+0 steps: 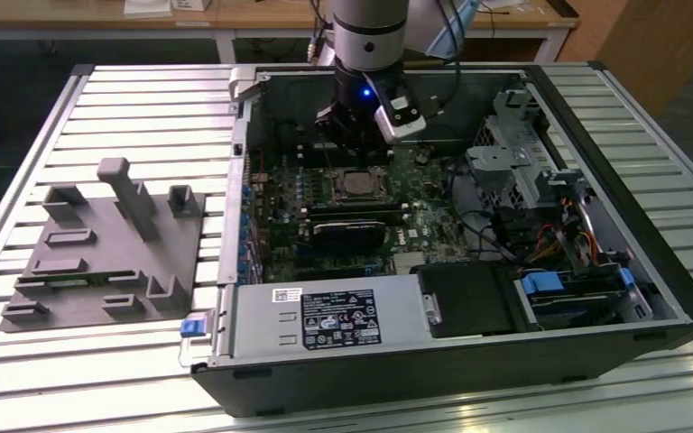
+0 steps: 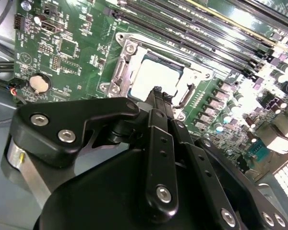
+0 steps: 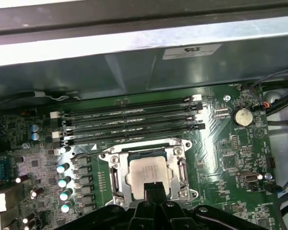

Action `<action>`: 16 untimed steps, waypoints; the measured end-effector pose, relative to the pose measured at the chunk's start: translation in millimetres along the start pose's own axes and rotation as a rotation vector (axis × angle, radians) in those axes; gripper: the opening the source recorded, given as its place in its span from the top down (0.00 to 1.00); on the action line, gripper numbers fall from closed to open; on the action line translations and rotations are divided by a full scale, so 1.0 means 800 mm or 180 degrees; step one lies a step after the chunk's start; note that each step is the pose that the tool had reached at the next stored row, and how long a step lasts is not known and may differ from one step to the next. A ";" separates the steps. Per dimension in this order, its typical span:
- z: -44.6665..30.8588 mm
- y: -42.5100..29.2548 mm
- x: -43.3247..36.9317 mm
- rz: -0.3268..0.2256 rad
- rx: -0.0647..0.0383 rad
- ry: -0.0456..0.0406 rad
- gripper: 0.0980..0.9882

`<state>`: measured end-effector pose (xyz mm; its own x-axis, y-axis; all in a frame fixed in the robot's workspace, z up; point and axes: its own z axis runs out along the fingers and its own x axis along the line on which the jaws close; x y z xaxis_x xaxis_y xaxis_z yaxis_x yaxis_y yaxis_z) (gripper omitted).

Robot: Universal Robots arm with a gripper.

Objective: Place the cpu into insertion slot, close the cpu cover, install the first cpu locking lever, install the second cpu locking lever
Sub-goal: 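Install the first cpu locking lever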

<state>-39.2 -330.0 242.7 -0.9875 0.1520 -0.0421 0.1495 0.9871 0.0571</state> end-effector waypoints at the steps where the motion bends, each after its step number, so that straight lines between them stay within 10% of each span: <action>1: -0.0001 -0.0003 0.002 0.0000 0.0000 0.0000 0.99; 16: -0.0014 -0.0042 0.028 0.0000 0.0000 0.0000 0.99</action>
<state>-61.7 -330.0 242.7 -0.9875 0.1520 -0.0421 0.1495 0.9871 0.0570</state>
